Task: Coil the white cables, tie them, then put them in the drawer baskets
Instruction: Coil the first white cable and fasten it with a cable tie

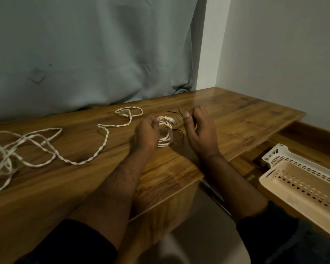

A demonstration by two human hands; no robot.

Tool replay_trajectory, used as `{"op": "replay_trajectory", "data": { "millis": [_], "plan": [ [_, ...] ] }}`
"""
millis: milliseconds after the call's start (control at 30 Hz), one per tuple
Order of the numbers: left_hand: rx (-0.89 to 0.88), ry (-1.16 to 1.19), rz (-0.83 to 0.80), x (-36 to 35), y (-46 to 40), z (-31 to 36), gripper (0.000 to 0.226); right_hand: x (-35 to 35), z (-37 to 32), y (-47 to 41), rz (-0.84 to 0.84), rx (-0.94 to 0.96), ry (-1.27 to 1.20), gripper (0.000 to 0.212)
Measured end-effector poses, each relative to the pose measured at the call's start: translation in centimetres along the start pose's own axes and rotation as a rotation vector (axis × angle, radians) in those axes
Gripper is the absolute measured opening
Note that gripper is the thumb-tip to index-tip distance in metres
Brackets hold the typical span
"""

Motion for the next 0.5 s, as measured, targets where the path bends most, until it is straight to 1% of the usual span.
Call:
{"op": "replay_trajectory", "data": {
  "millis": [100, 200, 267, 333, 433, 500],
  "plan": [
    [-0.144, -0.154, 0.081, 0.5, 0.0, 0.7, 0.033, -0.2, 0.3, -0.2, -0.055, -0.034, -0.115, 0.033],
    [-0.184, -0.183, 0.106, 0.5, 0.0, 0.7, 0.027, -0.7, 0.5, 0.0, -0.164, -0.065, -0.195, 0.024],
    [-0.163, -0.177, 0.151, 0.7, -0.1, 0.6, 0.025, -1.1, 0.7, 0.2, -0.262, -0.106, -0.179, 0.016],
    [-0.125, -0.194, 0.207, 1.0, -0.2, 0.6, 0.028, -1.2, 0.7, 0.3, -0.318, -0.078, -0.097, 0.011],
    [-0.064, -0.199, 0.280, 1.4, -0.1, 0.5, 0.029, -1.1, 0.4, 0.1, -0.328, -0.005, 0.012, 0.013],
    [0.004, -0.148, 0.324, 1.8, -0.2, 0.3, 0.031, -1.0, 0.3, 0.2, -0.321, -0.014, 0.060, 0.016]
  ]
}}
Point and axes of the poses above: each hand's wrist, its own y-axis away from the middle knuckle, its own x-axis out of the back of the hand, z = x × y, the point moved 2 cm from there along -y, towards the middle knuckle
